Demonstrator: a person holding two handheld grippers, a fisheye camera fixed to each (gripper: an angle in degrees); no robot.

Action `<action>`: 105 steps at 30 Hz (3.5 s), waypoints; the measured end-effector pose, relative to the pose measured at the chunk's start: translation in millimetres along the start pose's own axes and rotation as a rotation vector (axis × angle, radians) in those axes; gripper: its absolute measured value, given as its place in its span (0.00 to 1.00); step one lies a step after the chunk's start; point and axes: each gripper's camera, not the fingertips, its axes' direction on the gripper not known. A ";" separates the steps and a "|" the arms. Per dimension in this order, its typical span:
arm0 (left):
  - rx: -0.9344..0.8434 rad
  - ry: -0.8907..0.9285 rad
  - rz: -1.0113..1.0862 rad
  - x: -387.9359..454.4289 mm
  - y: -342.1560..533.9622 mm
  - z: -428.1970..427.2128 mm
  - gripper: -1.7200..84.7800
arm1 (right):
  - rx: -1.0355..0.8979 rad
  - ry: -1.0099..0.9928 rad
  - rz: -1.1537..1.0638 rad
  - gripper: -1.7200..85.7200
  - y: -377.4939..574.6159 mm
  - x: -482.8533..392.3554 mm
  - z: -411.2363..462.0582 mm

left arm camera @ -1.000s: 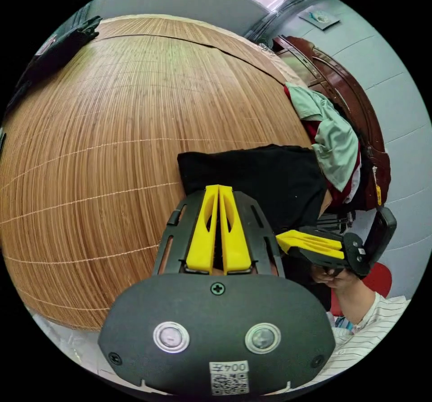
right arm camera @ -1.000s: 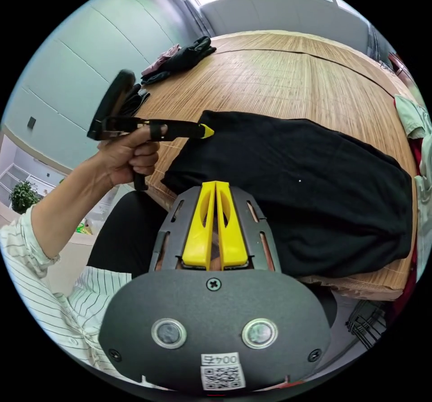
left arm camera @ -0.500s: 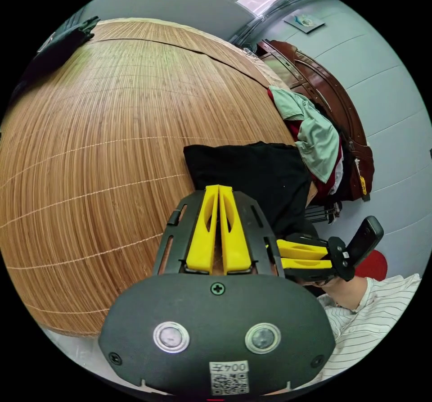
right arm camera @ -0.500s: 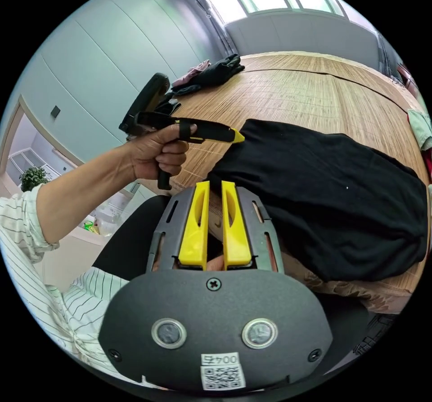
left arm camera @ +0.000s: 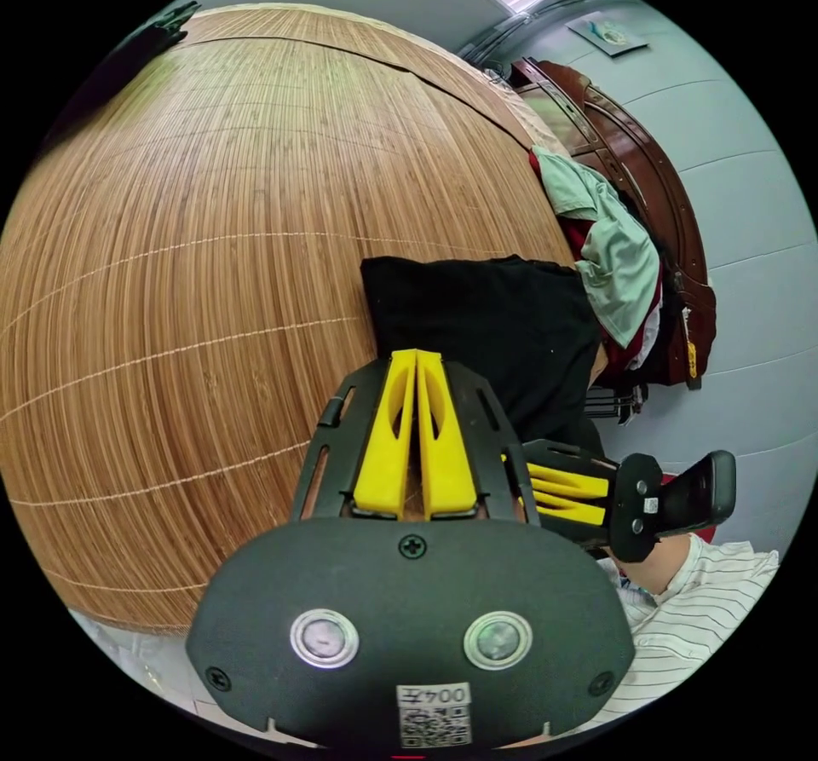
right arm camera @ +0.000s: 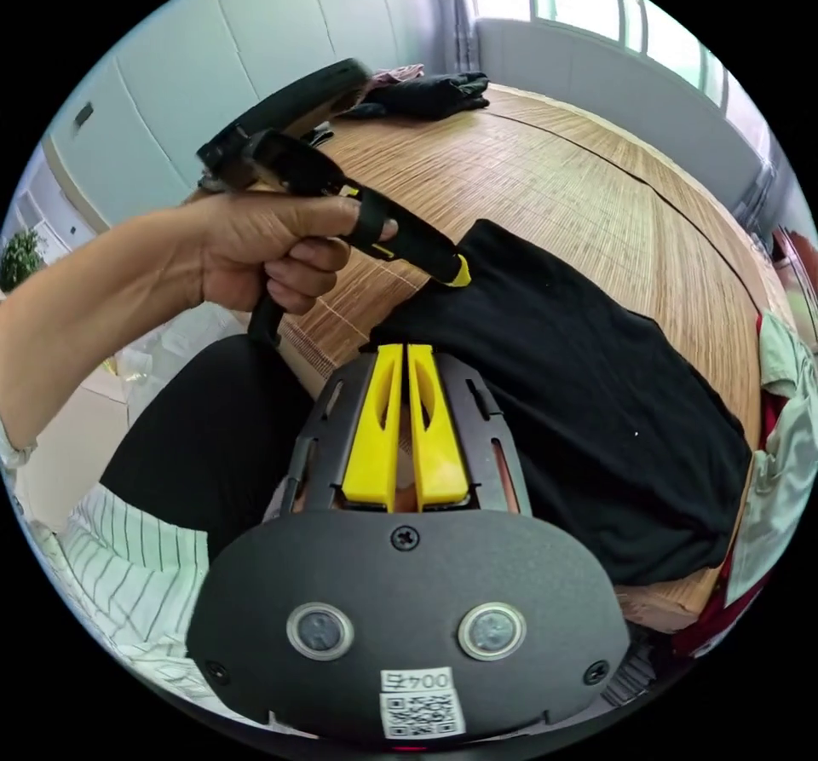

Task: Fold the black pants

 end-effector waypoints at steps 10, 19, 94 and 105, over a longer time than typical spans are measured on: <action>0.013 -0.011 0.000 2.1 -4.9 1.9 0.03 | 0.065 -0.079 0.013 0.04 10.4 -14.6 -38.2; 0.014 -0.032 0.007 7.1 -8.5 2.8 0.03 | 0.008 0.032 -0.056 0.03 -23.8 -64.9 -0.3; 0.015 -0.040 0.008 1.0 -8.0 -9.5 0.03 | 0.150 0.103 -0.192 0.03 43.1 -122.5 -58.6; 0.013 -0.041 0.014 -1.0 2.3 -15.7 0.03 | 0.081 0.283 -0.371 0.03 37.7 -174.4 -14.5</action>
